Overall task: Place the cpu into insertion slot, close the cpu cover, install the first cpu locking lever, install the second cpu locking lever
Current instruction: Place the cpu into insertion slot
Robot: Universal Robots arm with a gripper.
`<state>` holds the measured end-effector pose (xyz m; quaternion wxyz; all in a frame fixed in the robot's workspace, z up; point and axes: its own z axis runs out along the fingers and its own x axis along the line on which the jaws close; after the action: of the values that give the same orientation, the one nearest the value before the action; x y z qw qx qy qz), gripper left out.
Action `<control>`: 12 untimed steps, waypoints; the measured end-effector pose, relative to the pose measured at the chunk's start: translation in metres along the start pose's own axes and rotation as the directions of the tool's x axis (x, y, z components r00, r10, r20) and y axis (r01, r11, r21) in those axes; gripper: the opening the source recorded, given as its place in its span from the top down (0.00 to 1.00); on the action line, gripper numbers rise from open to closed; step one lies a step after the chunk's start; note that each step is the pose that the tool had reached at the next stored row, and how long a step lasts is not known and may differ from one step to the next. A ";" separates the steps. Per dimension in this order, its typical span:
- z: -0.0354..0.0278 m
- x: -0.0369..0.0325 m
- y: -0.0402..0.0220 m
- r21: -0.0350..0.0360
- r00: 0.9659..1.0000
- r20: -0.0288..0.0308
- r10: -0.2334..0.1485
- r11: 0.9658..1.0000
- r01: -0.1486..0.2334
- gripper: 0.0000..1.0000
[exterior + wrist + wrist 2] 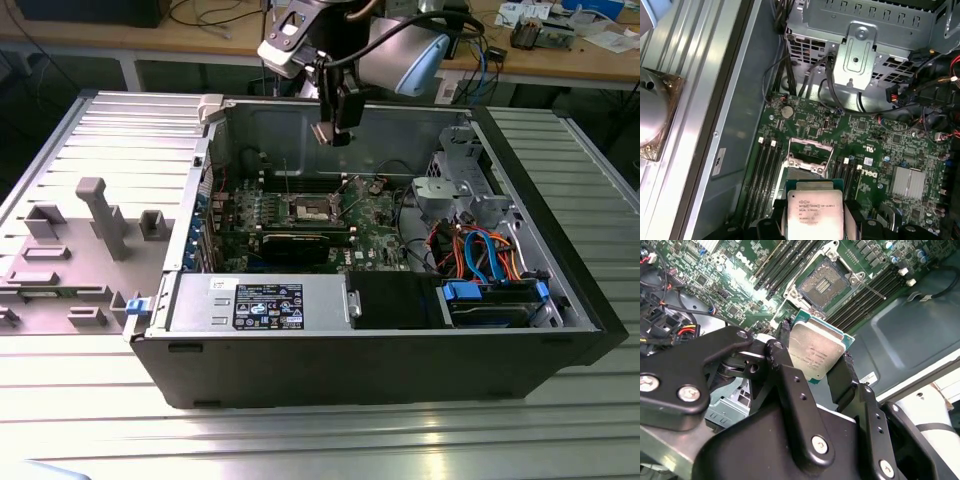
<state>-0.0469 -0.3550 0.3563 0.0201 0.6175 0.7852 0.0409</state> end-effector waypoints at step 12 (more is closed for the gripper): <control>0.0001 0.0002 -0.0006 -0.001 0.999 0.003 0.033 0.999 -0.033 0.45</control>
<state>-0.0476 -0.3550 0.3561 0.0208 0.6306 0.7748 0.0406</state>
